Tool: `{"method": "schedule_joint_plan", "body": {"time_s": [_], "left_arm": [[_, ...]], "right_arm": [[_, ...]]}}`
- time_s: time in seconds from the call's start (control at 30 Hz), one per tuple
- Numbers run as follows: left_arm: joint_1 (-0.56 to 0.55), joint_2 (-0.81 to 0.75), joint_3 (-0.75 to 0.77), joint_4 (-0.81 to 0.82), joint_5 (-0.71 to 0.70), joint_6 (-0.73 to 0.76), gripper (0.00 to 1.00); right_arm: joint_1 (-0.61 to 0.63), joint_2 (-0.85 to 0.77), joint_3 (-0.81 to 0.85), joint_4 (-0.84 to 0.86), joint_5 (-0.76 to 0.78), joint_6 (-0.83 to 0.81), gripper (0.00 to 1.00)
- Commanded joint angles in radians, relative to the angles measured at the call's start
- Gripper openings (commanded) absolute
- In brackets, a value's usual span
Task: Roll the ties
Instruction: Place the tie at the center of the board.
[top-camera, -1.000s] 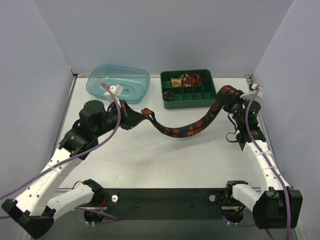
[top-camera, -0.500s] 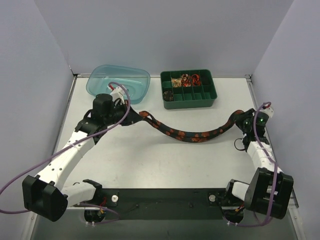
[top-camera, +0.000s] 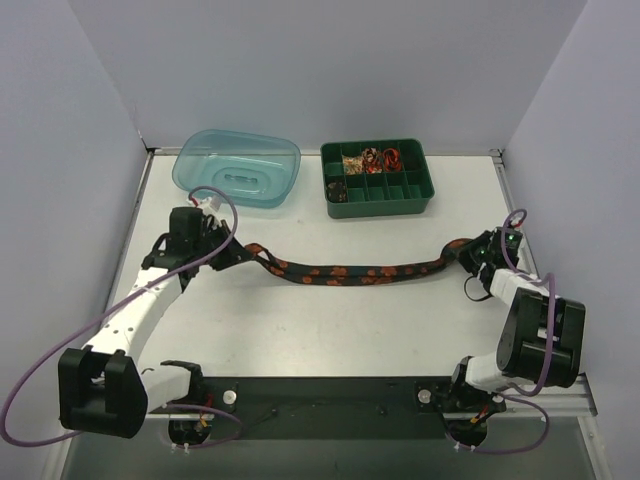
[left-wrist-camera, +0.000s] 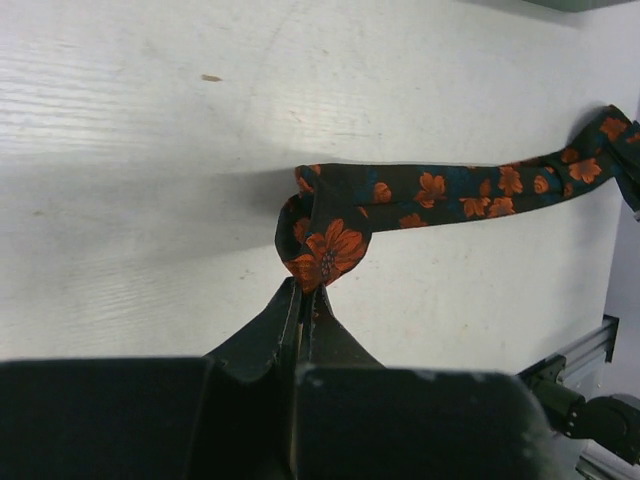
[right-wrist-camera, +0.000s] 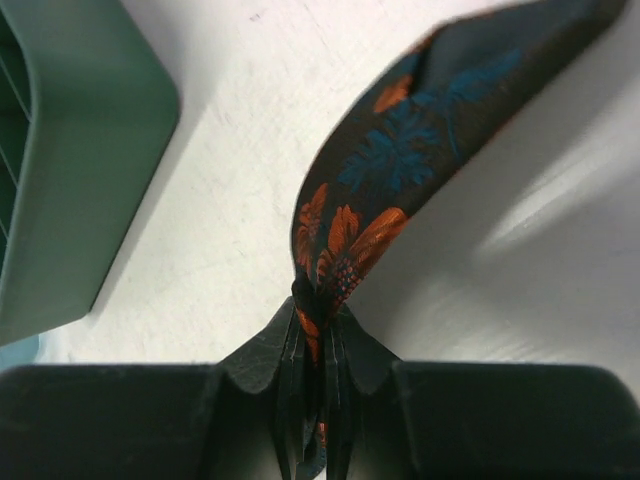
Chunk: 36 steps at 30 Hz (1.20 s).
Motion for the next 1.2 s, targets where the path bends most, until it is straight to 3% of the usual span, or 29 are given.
{"method": "schedule_joint_plan", "body": {"time_s": [0.0,0.07,0.1,0.2,0.4,0.73,0.97,1.03,1.1,1.13,1.17], "left_arm": [[0.054,-0.032,0.000,-0.029,-0.045,0.043,0.00],[0.067,-0.030,-0.003,-0.042,-0.060,0.054,0.00],[0.074,-0.030,-0.001,-0.057,-0.065,0.057,0.00],[0.094,-0.038,0.005,-0.080,-0.085,0.066,0.00],[0.110,-0.070,0.031,-0.156,-0.183,0.105,0.00],[0.143,-0.039,0.075,-0.247,-0.287,0.126,0.00],[0.146,-0.036,0.131,-0.358,-0.468,0.146,0.00],[0.152,-0.042,0.138,-0.382,-0.497,0.148,0.08],[0.160,-0.050,0.138,-0.387,-0.509,0.148,0.28],[0.163,-0.055,0.138,-0.388,-0.514,0.145,0.43],[0.161,-0.055,0.144,-0.394,-0.523,0.142,0.58]], "right_arm": [[0.010,0.013,0.044,-0.058,-0.001,0.011,0.10],[0.025,0.010,0.041,-0.084,0.027,-0.002,0.21],[0.028,0.010,0.039,-0.089,0.030,-0.002,0.32],[0.028,0.013,0.028,-0.089,0.027,0.003,0.48],[0.027,0.017,0.044,-0.111,0.038,0.009,0.67],[0.031,-0.109,0.042,-0.221,0.093,-0.002,0.62],[0.065,-0.163,0.077,-0.275,0.120,-0.049,0.63],[0.086,-0.162,0.093,-0.276,0.143,-0.089,0.64],[0.114,-0.122,0.133,-0.295,0.131,-0.109,0.66],[0.125,-0.108,0.146,-0.305,0.131,-0.123,0.67],[0.137,-0.074,0.159,-0.309,0.130,-0.132,0.75]]}}
